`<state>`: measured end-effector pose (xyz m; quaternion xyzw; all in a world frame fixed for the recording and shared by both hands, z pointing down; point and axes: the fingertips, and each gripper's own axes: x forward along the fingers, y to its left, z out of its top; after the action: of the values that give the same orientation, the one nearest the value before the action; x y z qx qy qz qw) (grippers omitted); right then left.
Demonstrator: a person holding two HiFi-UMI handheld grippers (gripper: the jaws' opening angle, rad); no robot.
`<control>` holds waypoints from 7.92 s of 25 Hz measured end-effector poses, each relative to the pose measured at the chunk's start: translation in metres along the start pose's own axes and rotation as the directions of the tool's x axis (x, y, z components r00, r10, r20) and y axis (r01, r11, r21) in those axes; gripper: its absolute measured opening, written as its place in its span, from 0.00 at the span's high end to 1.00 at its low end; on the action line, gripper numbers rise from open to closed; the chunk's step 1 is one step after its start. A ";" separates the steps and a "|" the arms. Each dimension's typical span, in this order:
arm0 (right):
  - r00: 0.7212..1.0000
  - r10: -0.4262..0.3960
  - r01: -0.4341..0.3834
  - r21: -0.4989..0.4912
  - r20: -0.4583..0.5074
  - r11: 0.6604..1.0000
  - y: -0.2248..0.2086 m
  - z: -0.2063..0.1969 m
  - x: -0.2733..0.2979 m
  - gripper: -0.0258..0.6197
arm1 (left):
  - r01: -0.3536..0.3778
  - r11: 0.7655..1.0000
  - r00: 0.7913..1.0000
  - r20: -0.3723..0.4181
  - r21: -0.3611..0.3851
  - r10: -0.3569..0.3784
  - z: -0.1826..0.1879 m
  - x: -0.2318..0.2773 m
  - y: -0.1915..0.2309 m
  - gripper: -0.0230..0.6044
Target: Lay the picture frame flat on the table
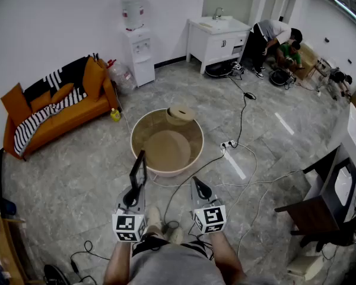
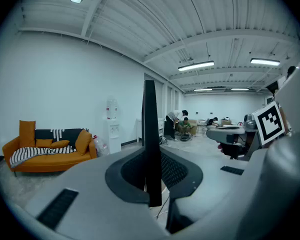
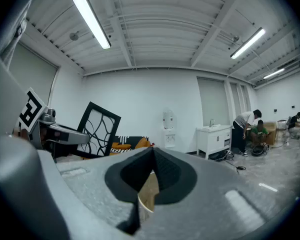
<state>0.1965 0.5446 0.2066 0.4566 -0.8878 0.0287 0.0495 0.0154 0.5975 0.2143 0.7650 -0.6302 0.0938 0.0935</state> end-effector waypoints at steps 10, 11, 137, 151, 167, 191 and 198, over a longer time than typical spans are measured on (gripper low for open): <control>1.000 0.013 -0.013 0.037 0.004 0.999 0.004 -0.004 0.038 0.96 | 0.008 1.000 1.000 -0.026 -0.005 -0.008 -0.003 0.027 0.026 0.88; 1.000 0.015 -0.015 0.042 -0.002 0.999 0.004 -0.006 0.045 0.96 | 0.007 1.000 1.000 -0.031 -0.005 -0.007 -0.002 0.032 0.031 0.88; 0.839 0.059 0.117 0.286 -0.541 0.951 -0.317 -0.498 0.672 0.96 | 0.116 0.943 0.784 -0.554 -0.313 -0.280 -0.381 0.784 0.193 0.88; 0.809 0.064 0.145 0.304 -0.584 0.942 -0.310 -0.544 0.673 0.96 | 0.083 0.923 0.766 -0.568 -0.376 -0.300 -0.425 0.798 0.200 0.88; 0.809 0.091 0.122 0.318 -0.581 0.940 -0.290 -0.538 0.683 0.96 | 0.014 0.928 0.774 -0.584 -0.371 -0.245 -0.432 0.800 0.224 0.87; 0.798 0.101 0.126 0.329 -0.595 0.936 -0.274 -0.543 0.670 0.96 | -0.093 0.943 0.760 -0.635 -0.318 -0.139 -0.457 0.788 0.274 0.78; 0.800 0.101 0.127 0.331 -0.592 0.935 -0.266 -0.541 0.669 0.96 | -0.128 0.928 0.748 -0.648 -0.350 -0.141 -0.470 0.781 0.285 0.66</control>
<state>0.0595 -0.0989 0.8221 0.4312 -0.8029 0.3308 0.2450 -0.1297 -0.0725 0.8790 0.6518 -0.5587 0.2375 0.4545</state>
